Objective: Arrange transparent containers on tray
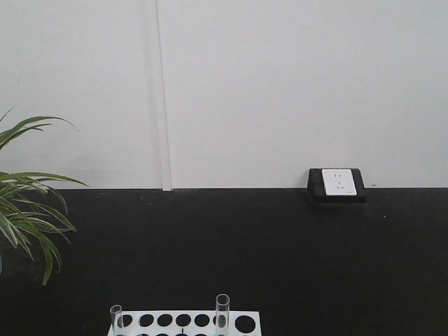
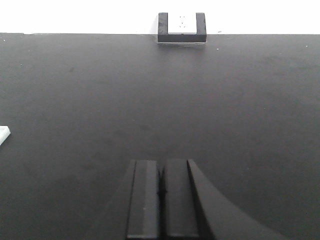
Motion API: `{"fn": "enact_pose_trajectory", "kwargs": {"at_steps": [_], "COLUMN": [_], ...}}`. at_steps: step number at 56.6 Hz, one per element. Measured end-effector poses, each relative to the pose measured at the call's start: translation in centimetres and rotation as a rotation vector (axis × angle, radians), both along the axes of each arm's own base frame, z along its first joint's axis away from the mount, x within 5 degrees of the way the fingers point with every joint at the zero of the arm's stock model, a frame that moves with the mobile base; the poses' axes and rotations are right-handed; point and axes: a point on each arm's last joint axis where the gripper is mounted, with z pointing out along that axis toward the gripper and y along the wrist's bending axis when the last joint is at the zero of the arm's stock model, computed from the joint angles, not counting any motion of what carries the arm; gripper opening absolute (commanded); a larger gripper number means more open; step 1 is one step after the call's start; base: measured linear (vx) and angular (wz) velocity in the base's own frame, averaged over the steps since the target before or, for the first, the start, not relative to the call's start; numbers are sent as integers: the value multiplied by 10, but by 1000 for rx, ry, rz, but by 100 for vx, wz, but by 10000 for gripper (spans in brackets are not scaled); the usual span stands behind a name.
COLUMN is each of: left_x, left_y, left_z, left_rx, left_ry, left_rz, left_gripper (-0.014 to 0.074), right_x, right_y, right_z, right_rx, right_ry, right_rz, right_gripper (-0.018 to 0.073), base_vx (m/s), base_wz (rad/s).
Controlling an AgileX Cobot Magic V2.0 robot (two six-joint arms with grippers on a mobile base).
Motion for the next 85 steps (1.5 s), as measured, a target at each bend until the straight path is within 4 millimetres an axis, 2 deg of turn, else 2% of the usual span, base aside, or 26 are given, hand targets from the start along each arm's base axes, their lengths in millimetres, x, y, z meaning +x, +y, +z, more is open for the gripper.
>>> {"fn": "enact_pose_trajectory", "kwargs": {"at_steps": [64,85], "left_x": [0,0], "left_y": [0,0], "left_z": [0,5], "left_rx": [0,-4], "left_ry": [0,-56], "left_rz": [0,3], "left_gripper": [-7,-7], "right_x": [0,2], "right_y": [0,2], "right_z": [0,15], "right_rx": [5,28], "right_ry": [0,-163], "right_rz": [1,13], "right_gripper": [-11,-11], "base_vx": [0,0], "base_wz": [0,0]}}
